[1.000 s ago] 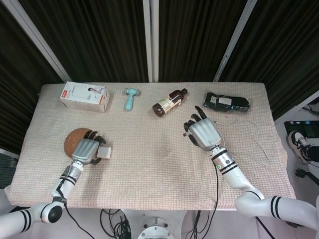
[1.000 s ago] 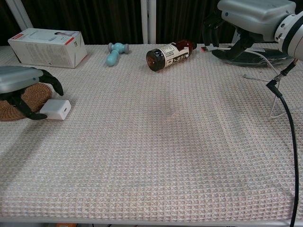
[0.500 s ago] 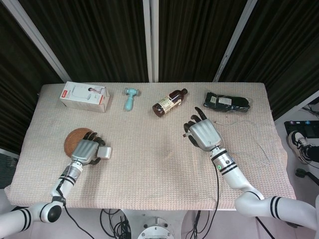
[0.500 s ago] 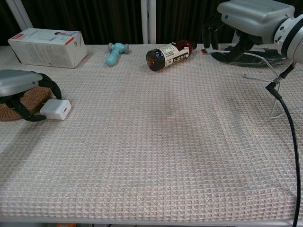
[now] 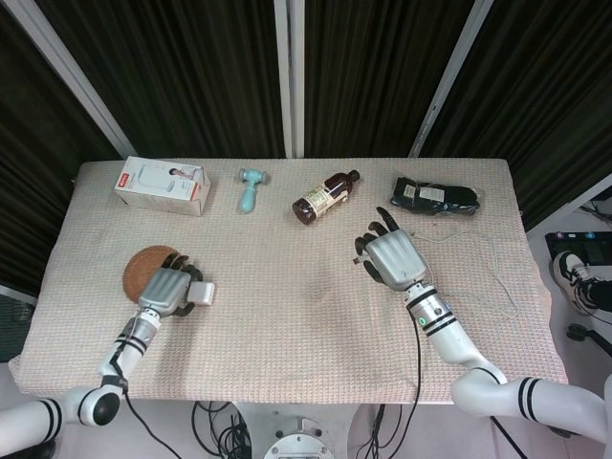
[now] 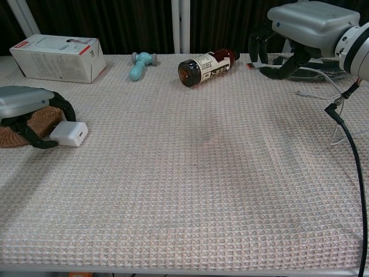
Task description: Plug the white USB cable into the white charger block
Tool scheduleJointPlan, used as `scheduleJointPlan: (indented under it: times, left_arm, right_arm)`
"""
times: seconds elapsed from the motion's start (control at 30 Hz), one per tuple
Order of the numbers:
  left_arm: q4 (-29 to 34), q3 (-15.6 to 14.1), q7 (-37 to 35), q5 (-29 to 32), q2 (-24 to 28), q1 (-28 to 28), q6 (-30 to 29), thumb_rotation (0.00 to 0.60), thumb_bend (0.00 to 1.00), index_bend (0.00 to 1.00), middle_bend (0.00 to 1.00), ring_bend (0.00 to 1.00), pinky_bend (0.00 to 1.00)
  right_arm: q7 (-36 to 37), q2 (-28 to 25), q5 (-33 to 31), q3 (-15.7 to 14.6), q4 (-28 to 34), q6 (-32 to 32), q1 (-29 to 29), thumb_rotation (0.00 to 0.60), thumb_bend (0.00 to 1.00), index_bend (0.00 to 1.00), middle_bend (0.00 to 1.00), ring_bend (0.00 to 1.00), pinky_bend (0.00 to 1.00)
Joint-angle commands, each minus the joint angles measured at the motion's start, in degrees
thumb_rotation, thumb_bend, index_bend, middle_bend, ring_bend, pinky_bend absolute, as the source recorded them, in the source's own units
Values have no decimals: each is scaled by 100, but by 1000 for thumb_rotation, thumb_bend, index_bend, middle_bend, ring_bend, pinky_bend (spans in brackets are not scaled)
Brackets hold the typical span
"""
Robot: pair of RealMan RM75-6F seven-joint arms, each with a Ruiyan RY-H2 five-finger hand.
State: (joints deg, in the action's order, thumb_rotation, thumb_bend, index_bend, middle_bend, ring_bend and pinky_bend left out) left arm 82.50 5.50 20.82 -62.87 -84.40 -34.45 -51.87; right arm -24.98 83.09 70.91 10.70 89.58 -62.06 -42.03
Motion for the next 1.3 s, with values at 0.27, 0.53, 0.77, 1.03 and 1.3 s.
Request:
scheduleJointPlan:
  times: [0.27,0.53,0.77,1.03,1.3]
  left_arm:
    - [203,165,-306,166,-45,-7,-98,600,334,413,364,156,64]
    - [944,444,100,640,62,-3,-637,600,338,429,392,181,75]
    - [1398,710,939,1257,-12,-256,-1069,600,335,429,389,181,84]
    - [1658,1047,1525,1845,-99,-693,-1231,600,329,429,389,181,88]
    - [1810,1293,1820,2372,-151,-1099,-1310,600,328,429,389,181,88]
  right_arm:
    - [96,15,-4,13,-48,-6,31,600,354,640,520,276,82]
    - [158,41,-263,126,193,180,-39,600,354,645,528,281,82]
    - [-231,411,-1032,417,395,426,-384,600,354,649,534,286,82]
    - [-933,925,-1858,730,318,398,-908,600,354,654,538,289,82]
    - [-1479,1405,-2636,1043,97,207,-1432,600,353,656,539,289,82]
